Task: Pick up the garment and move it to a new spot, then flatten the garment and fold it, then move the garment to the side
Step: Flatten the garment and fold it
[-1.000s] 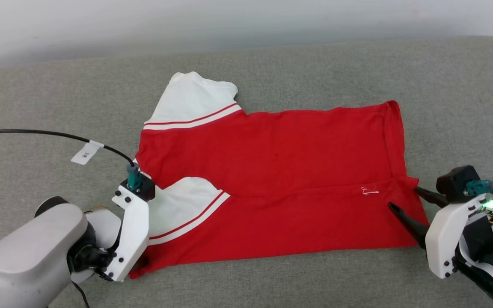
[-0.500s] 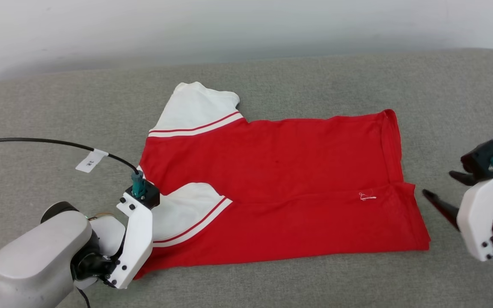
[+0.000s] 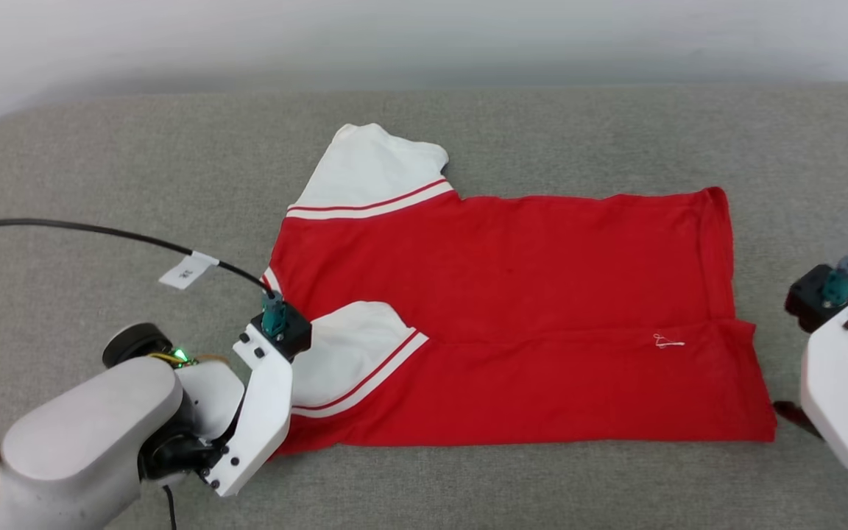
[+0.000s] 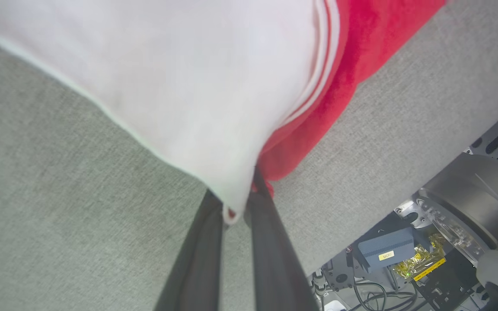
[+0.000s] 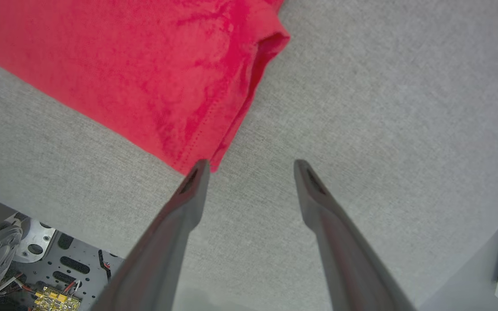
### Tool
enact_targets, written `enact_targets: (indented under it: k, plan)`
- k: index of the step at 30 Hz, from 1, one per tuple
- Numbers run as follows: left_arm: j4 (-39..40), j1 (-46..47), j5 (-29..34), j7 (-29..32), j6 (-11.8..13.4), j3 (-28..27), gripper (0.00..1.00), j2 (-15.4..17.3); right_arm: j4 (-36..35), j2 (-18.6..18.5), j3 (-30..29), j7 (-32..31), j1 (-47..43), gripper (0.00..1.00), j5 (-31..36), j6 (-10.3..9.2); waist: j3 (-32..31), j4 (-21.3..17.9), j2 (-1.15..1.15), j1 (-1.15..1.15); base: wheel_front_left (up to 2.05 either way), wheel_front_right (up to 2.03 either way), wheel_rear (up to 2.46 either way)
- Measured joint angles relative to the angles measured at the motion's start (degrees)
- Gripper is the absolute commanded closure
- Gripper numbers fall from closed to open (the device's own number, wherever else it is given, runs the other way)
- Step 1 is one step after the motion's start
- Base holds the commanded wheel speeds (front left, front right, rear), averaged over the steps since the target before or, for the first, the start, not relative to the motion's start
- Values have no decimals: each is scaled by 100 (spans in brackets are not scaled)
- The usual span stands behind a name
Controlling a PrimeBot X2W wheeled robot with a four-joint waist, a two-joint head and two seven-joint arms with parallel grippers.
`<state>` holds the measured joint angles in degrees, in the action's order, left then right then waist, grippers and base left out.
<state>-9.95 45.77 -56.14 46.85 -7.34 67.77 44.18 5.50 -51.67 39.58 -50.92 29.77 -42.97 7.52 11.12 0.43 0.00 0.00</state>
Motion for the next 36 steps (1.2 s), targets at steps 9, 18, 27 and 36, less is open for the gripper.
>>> enact_targets:
  k: [9,18,27,36]
  plan:
    - [96,285,9,-116,-4,73,100,33,846,505,212,118,-37,0,46,-1,334,182,0,0,0,0,0]
    - [-69,255,-119,-328,-4,120,100,83,1032,564,472,590,40,100,-182,-2,318,100,0,0,0,0,0]
    - [-75,-16,-377,-428,-4,198,100,254,475,41,552,1028,-44,100,-483,1,-163,14,0,0,0,0,0]
    - [257,-527,-621,-432,3,290,100,467,-75,-488,359,1093,-911,100,-826,1,-582,17,0,0,0,0,0]
